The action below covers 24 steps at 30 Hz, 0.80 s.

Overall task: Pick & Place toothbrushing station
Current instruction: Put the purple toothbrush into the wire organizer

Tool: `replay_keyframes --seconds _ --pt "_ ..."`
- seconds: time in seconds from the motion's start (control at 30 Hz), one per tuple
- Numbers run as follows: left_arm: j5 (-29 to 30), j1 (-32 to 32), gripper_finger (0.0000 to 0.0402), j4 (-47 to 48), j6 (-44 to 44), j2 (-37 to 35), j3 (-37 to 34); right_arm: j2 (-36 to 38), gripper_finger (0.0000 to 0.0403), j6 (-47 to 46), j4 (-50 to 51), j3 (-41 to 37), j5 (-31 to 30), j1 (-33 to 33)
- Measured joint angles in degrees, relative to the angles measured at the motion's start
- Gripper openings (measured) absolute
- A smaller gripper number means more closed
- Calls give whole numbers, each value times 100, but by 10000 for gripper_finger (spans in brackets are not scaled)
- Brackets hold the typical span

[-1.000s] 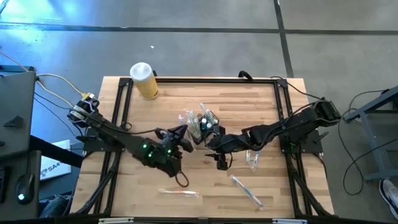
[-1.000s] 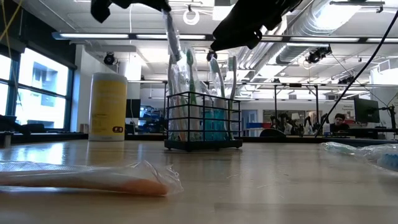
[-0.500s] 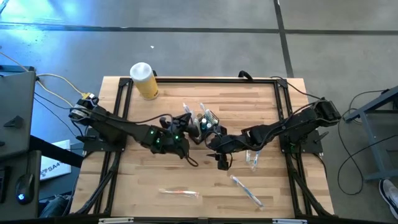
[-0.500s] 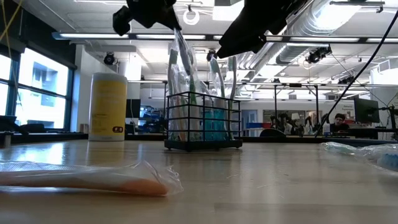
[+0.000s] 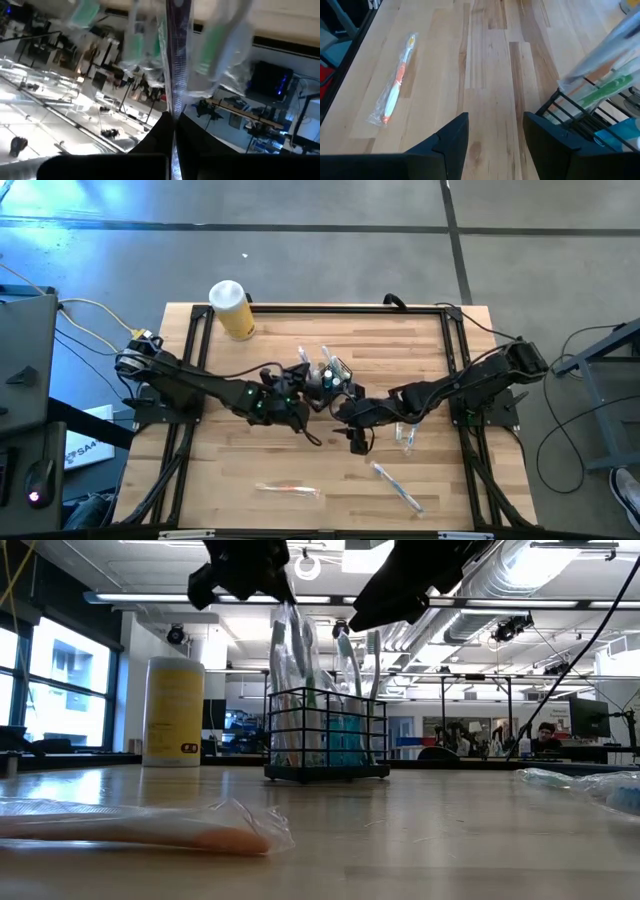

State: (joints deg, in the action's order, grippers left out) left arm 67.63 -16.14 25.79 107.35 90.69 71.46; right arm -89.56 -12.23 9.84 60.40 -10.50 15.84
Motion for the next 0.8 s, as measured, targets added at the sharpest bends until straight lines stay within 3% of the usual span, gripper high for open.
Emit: replay_keyframes --seconds 0.8 --pt "264 7 0 180 -533 538 11 0 180 0 69 -2 0 35"
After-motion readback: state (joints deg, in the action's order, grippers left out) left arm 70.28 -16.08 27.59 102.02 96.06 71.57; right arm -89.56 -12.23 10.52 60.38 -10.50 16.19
